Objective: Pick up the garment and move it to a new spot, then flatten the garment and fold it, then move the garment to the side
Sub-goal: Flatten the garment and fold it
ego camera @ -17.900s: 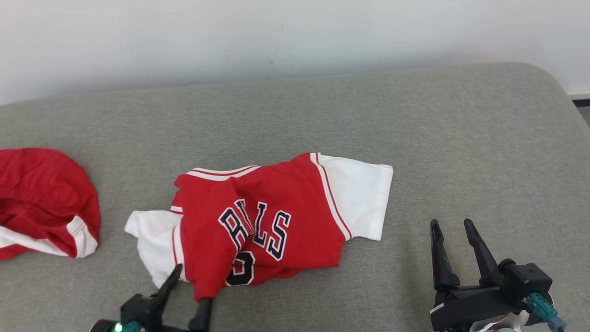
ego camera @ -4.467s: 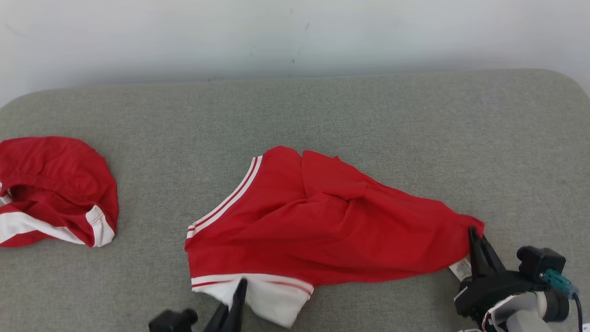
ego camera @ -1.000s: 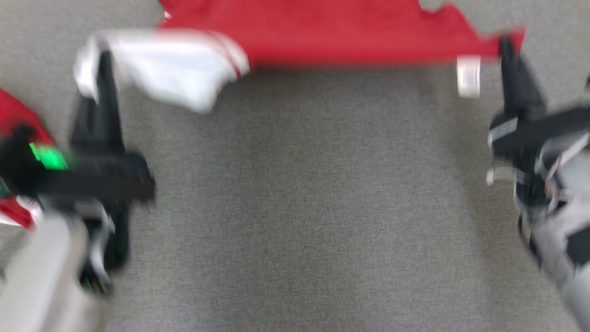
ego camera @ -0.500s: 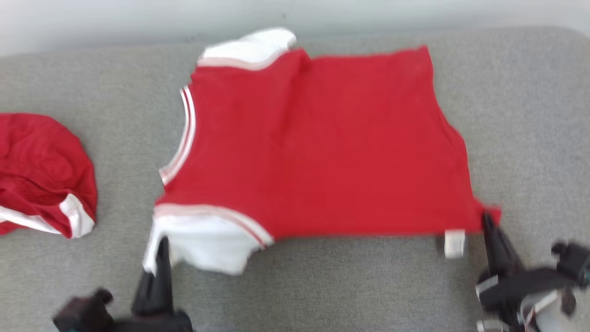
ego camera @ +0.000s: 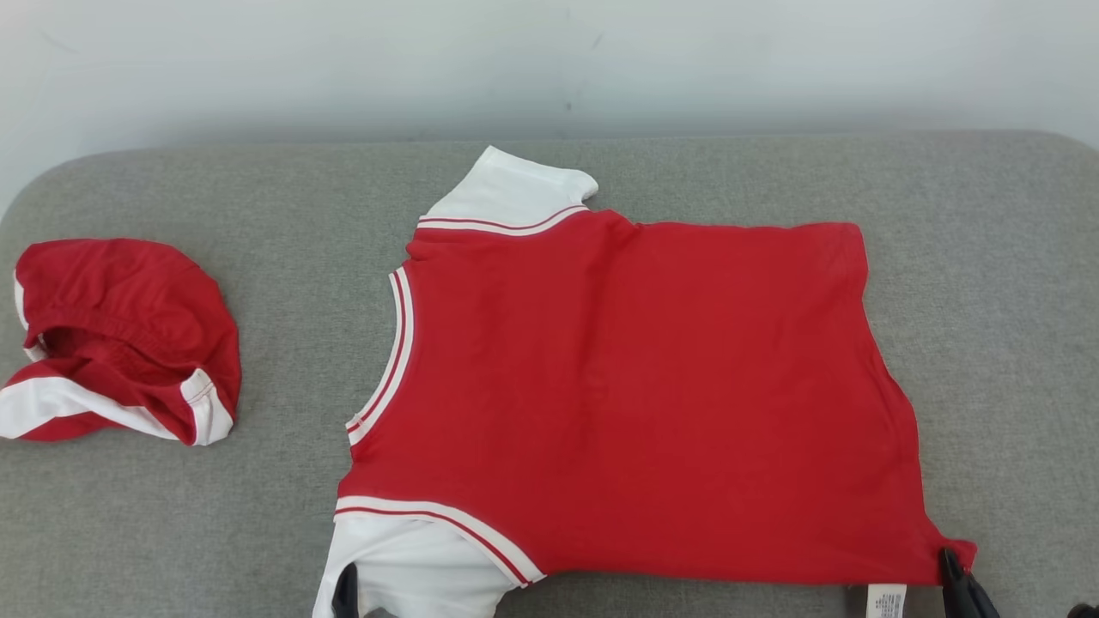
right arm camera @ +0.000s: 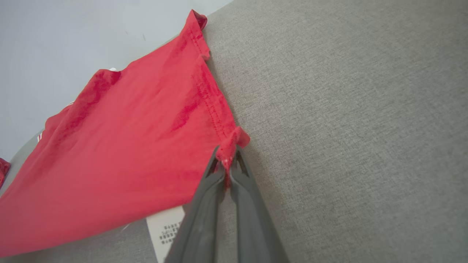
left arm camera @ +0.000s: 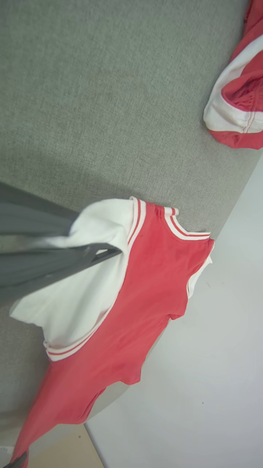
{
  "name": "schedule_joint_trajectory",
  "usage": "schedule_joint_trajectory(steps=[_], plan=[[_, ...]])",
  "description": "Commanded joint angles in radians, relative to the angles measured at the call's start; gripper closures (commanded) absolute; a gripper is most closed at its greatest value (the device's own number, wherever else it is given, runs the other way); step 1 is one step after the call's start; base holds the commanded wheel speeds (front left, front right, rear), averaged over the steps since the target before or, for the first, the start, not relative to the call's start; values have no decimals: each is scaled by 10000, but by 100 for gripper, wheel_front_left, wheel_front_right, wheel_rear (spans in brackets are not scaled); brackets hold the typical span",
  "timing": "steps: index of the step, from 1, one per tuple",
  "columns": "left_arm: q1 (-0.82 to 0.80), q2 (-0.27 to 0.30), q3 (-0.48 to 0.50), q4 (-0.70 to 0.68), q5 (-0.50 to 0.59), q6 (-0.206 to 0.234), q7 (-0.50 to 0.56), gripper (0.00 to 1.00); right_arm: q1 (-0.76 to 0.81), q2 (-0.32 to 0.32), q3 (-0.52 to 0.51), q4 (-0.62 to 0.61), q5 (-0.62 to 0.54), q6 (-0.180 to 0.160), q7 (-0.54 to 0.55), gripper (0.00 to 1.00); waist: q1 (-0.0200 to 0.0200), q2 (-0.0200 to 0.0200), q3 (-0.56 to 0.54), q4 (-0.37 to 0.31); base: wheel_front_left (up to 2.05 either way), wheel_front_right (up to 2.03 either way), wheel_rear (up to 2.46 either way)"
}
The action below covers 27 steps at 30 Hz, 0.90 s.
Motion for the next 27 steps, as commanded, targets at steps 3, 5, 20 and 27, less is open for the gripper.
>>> schedule_joint_trajectory(steps=[3, 5, 20, 27], plan=[[100, -47, 44, -35, 136, -34, -27, 100, 297, 326, -405, -461, -353, -27, 385, 100, 1, 1, -40, 19, 0, 0, 0], [-32, -40, 10, -2, 212, -83, -25, 100, 261, 565, -584, -780, -504, -27, 666, 100, 1, 1, -2, -46, 0, 0, 0], [-3021, 605, -360, 1066, 583, -885, 667, 100, -1833, 717, -411, -816, -862, -27, 1901, 100, 1, 1, 726, -553, 0, 0, 0], [-4592, 815, -307, 2449, 548, -1149, 893, 100, -3212, 491, -36, 64, -1019, -27, 2055, 100, 1, 1, 917, -726, 0, 0, 0]])
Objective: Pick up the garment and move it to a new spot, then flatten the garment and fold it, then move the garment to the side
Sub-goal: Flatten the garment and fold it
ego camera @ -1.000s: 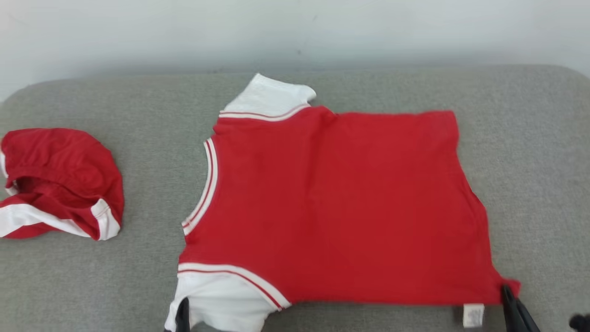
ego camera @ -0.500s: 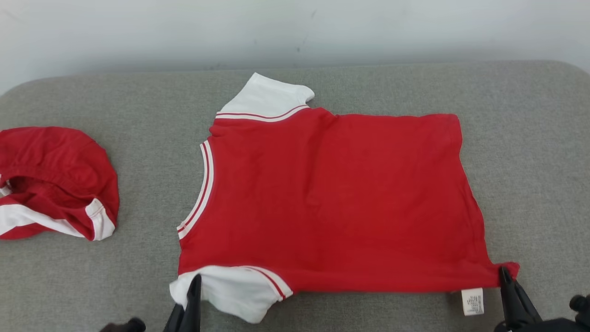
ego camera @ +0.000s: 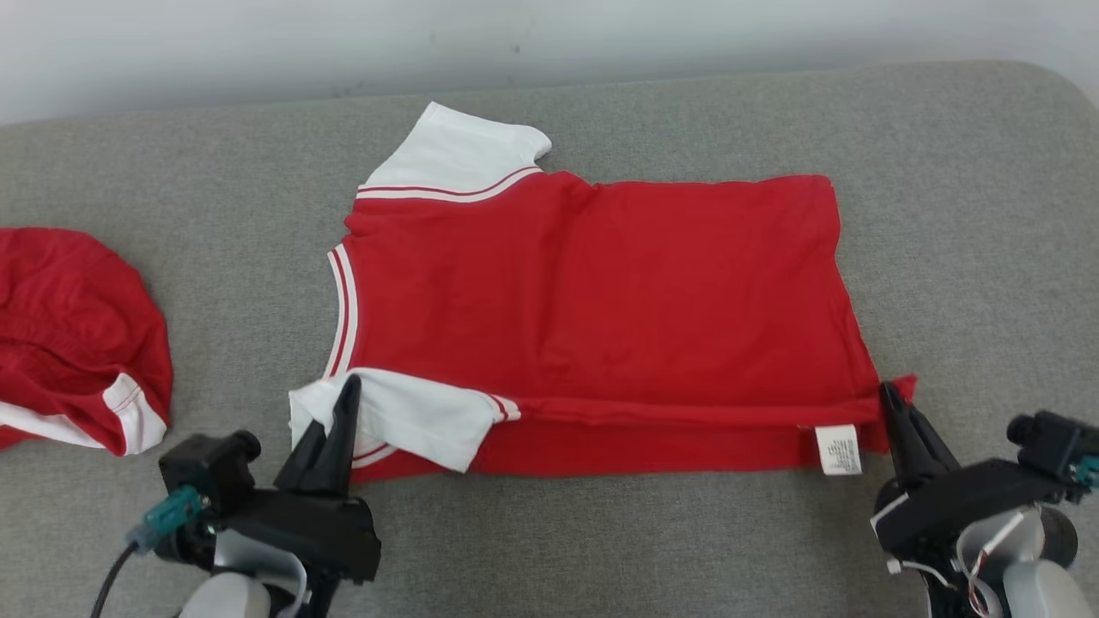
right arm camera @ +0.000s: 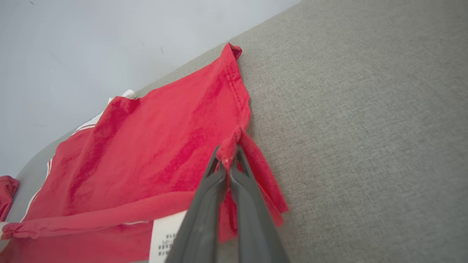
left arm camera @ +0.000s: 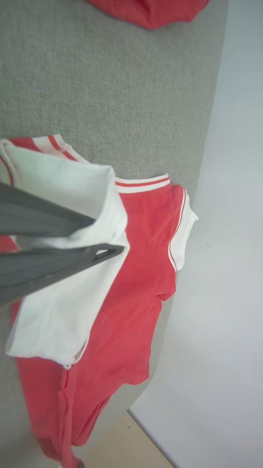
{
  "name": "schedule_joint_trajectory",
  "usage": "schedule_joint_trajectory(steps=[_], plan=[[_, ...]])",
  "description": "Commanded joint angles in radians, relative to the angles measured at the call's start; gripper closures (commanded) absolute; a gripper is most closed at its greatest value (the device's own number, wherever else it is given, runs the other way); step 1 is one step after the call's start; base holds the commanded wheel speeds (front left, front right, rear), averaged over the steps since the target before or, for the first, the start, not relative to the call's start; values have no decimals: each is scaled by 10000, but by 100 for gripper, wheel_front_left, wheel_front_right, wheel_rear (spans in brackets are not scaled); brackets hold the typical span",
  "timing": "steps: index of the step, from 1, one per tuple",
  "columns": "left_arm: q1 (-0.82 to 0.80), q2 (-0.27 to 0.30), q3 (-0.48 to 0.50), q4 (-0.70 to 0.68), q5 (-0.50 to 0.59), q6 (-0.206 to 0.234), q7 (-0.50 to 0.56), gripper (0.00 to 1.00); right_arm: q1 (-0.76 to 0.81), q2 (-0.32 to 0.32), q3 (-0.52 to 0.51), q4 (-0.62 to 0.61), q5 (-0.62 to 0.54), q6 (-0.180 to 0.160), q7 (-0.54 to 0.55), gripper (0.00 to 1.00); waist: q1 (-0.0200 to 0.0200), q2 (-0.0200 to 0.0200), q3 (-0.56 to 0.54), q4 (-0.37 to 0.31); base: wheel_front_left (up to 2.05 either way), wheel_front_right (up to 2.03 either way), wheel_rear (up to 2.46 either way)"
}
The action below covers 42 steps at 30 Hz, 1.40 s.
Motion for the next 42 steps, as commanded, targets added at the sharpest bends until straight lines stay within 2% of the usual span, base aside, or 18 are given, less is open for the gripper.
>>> schedule_joint_trajectory(steps=[1, 3, 4, 5, 11, 15, 23, 30, 35, 36, 37, 38, 39, 42], plan=[[-393, 53, 49, 355, -12, -81, -62, 100, -365, -83, 115, 250, -47, -25, -40, 100, -2, -1, 88, -94, 0, 0, 0], [-690, 78, 32, 806, 53, -113, -60, 100, -719, -192, 252, 604, -134, -27, -109, 99, -2, -1, 104, -131, 0, 0, 0], [-807, 72, 36, 1006, 87, -85, -92, 77, -882, -232, 297, 763, -175, -27, -206, 0, -2, -1, 105, -146, 0, 0, 0], [-899, 72, 0, 1210, 137, -88, -99, 0, -1013, -223, 372, 940, -171, -27, -278, 0, -2, -1, 96, -156, 0, 0, 0], [-972, 61, 113, 1818, 184, -105, -591, 0, -1087, -710, 957, 1411, -485, -27, -980, 0, -2, -1, -114, -96, 0, 0, 0], [-280, -94, 356, 1801, 40, -3, -815, 0, -642, -1105, 1274, 1525, -551, -27, -1348, 0, -2, -1, -273, -46, 0, 0, 0], [729, -78, 60, 1759, 537, 97, -933, 0, 155, -1467, 1390, 1659, -776, -27, -1566, 0, -2, -1, -362, 105, 0, 0, 0], [485, -56, -76, 2175, 733, 182, -925, 0, -221, -1257, 1504, 2339, -886, -27, -1676, 0, -2, -1, -230, 120, 0, 0, 0], [78, -254, -78, 2775, 599, 102, -939, 0, -604, -1031, 1655, 3029, -863, -25, -1804, 0, -2, -1, -125, 86, 0, 0, 0], [-16, -283, -72, 2920, 557, 51, -942, 31, -714, -988, 1691, 3202, -819, -25, -1814, 54, -2, -1, -114, 86, 0, 0, 0], [-100, -293, -65, 3068, 537, 37, -946, 57, -825, -951, 1731, 3338, -781, -25, -1880, 80, -2, -1, -121, 92, 0, 0, 0], [-168, -309, -76, 3222, 524, -19, -949, 96, -904, -913, 1781, 3502, -743, -25, -1943, 100, -2, -1, -153, 104, 0, 0, 0], [-224, -340, -88, 3345, 508, -59, -947, 100, -936, -871, 1864, 3610, -727, -25, -2026, 100, -2, -1, -214, 119, 0, 0, 0], [-309, -387, 88, 3550, 402, -146, -968, 100, -971, -851, 2036, 3854, -591, -27, -2310, 100, -2, -1, -516, 183, 0, 0, 0]])
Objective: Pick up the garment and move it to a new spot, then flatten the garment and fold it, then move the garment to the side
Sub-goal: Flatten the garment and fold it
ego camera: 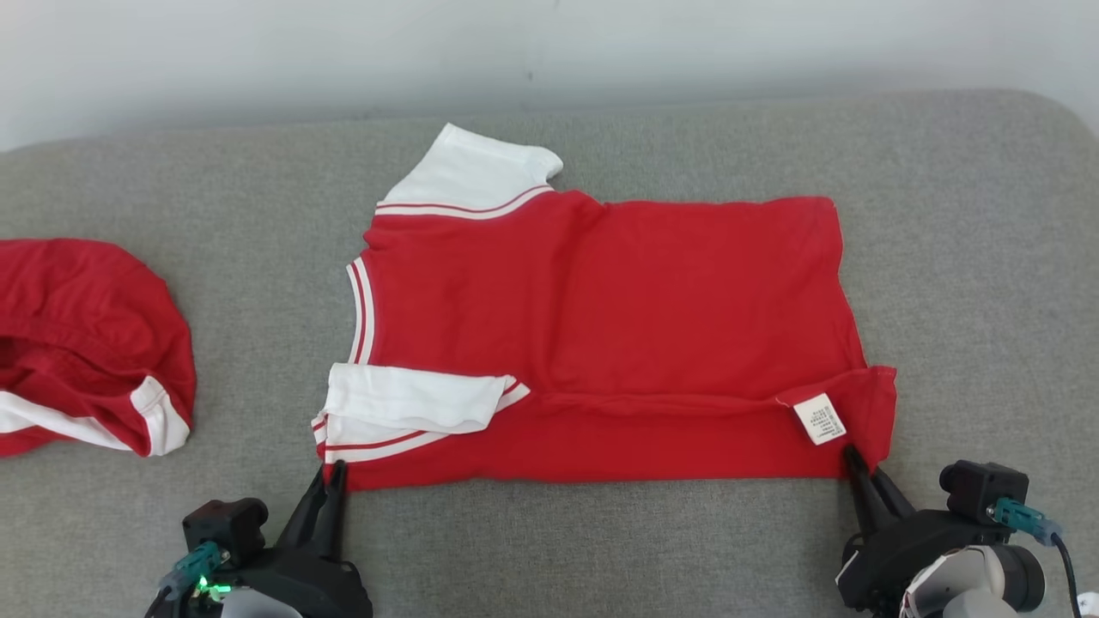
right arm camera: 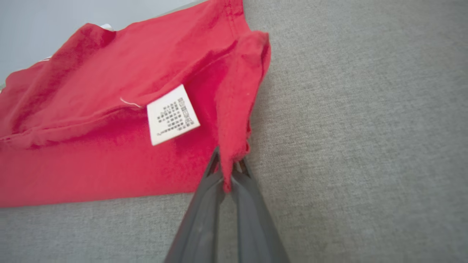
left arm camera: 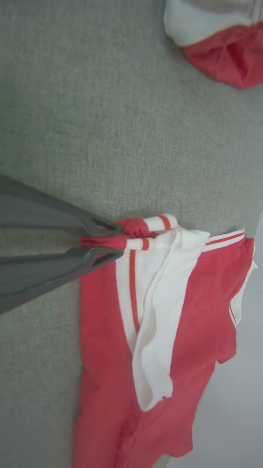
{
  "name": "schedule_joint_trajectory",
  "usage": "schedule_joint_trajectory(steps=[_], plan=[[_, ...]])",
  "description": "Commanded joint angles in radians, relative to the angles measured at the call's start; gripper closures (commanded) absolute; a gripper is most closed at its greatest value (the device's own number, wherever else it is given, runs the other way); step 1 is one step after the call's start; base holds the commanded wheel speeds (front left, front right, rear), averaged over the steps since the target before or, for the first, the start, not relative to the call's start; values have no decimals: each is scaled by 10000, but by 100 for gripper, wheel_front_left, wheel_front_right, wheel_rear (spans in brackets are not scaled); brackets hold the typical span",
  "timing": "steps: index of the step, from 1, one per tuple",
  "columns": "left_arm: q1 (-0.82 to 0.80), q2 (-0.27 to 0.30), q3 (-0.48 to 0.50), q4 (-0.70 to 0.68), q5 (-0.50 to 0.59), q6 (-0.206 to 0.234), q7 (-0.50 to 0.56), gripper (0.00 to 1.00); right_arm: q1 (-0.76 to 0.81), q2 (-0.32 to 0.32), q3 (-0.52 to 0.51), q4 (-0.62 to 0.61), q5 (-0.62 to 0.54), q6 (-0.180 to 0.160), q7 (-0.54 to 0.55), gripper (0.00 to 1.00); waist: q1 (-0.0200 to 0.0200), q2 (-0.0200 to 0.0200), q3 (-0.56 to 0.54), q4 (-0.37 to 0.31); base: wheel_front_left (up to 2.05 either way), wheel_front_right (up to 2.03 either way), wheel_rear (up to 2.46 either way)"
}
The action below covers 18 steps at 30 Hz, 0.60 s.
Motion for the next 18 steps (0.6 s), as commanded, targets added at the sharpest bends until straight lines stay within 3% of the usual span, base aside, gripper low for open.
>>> schedule_joint_trajectory(steps=[1, 8, 14, 17, 18], plan=[[11, -5, 74, 52, -44, -43, -49, 100, 47, -37, 44, 63, 88, -27, -114, 100, 0, -1, -324, 85, 0, 0, 0], [1461, -80, 537, -909, 69, -17, -54, 100, 1090, -218, 9, -605, 877, -27, 77, 100, 0, -1, -1315, 234, 0, 0, 0], [2774, -267, 552, -1851, 167, 209, -51, 100, 2396, -420, -727, -1705, 846, -25, 783, 100, 0, -1, -1483, 317, 0, 0, 0], [3067, -359, 486, -2044, 124, 247, -52, 100, 2898, -217, -1047, -2222, 957, -25, 1247, 100, 0, -1, -1397, 302, 0, 0, 0], [3099, -388, 463, -2092, 170, 297, -52, 100, 2985, -203, -1140, -2357, 914, -27, 1334, 80, 0, -1, -1368, 287, 0, 0, 0]])
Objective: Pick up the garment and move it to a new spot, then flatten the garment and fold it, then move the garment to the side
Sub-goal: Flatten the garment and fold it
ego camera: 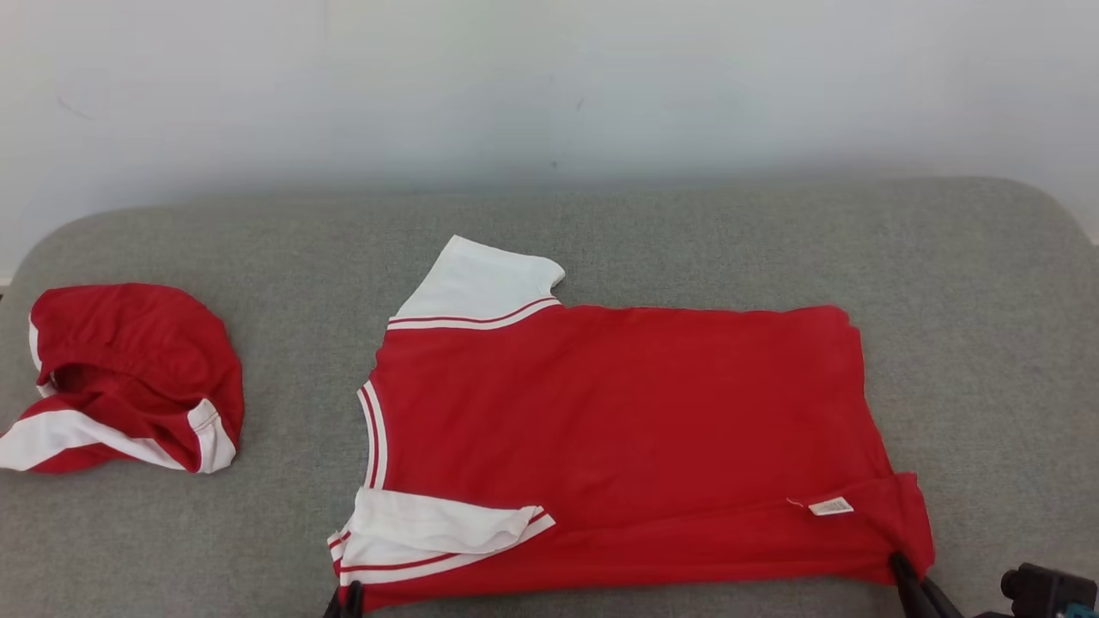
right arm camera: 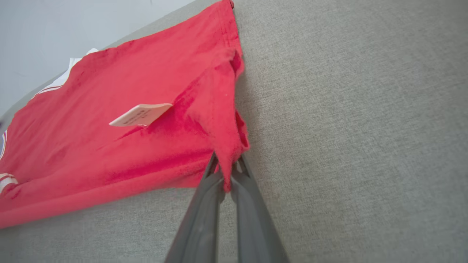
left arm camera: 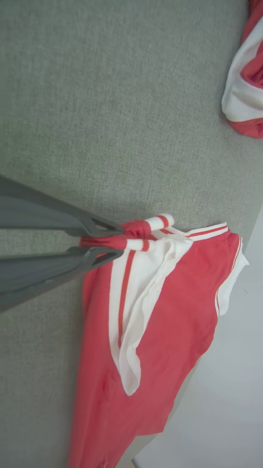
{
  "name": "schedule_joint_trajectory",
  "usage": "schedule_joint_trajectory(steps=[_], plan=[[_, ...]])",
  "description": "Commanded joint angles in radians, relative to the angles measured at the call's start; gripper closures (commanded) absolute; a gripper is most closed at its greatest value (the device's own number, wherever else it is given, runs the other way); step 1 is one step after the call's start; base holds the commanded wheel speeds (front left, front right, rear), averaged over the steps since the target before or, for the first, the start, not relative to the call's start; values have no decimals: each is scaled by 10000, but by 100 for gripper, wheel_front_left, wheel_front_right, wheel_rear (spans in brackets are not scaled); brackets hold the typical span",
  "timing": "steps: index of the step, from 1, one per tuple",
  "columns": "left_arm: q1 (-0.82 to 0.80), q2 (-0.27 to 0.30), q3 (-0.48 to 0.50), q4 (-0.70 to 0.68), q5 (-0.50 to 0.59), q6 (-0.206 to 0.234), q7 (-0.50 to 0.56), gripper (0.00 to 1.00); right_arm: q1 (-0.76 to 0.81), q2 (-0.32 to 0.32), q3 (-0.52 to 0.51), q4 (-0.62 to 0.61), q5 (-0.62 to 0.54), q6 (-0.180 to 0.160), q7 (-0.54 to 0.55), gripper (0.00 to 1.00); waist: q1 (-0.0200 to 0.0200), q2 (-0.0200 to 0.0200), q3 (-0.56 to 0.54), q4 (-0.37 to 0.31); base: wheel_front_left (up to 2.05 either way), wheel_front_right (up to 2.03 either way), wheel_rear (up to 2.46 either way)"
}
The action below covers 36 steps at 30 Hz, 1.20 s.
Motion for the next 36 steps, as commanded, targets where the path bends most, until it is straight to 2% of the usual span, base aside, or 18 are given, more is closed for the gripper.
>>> schedule_joint_trajectory(steps=[1, 2, 3, 13, 25, 30, 36], plan=[[19, 13, 26, -50, 65, 67, -25, 100, 59, -6, -64, -58, -1, -27, -2, 80, 2, 0, 47, -28, 0, 0, 0], [29, -25, 29, -118, 88, 92, -25, 61, 94, -22, -125, -194, -172, -27, 30, 29, 2, 0, 80, -51, 0, 0, 0], [10, -79, 63, -201, 62, 114, -24, 0, 104, 66, -214, -283, -210, -27, 36, 0, 2, 0, 108, -71, 0, 0, 0], [-329, -300, 727, -1094, 467, 146, -17, 0, -154, 568, -465, -1230, -785, -25, -741, 0, 2, 0, 6, -172, 0, 0, 0], [-472, -222, 2022, -2663, 2106, 245, -17, 0, -306, 647, 53, -2268, -1794, -26, -2571, 0, 2, 0, -263, -209, 0, 0, 0], [-159, -203, 2251, -2942, 2690, 298, -17, 0, -118, 632, 58, -2552, -2407, -26, -2885, 0, 2, 0, -373, -205, 0, 0, 0], [231, -221, 2246, -3065, 3090, 145, -17, 0, 398, 865, -114, -2704, -2703, -26, -3023, 0, 2, 0, -458, -63, 0, 0, 0]])
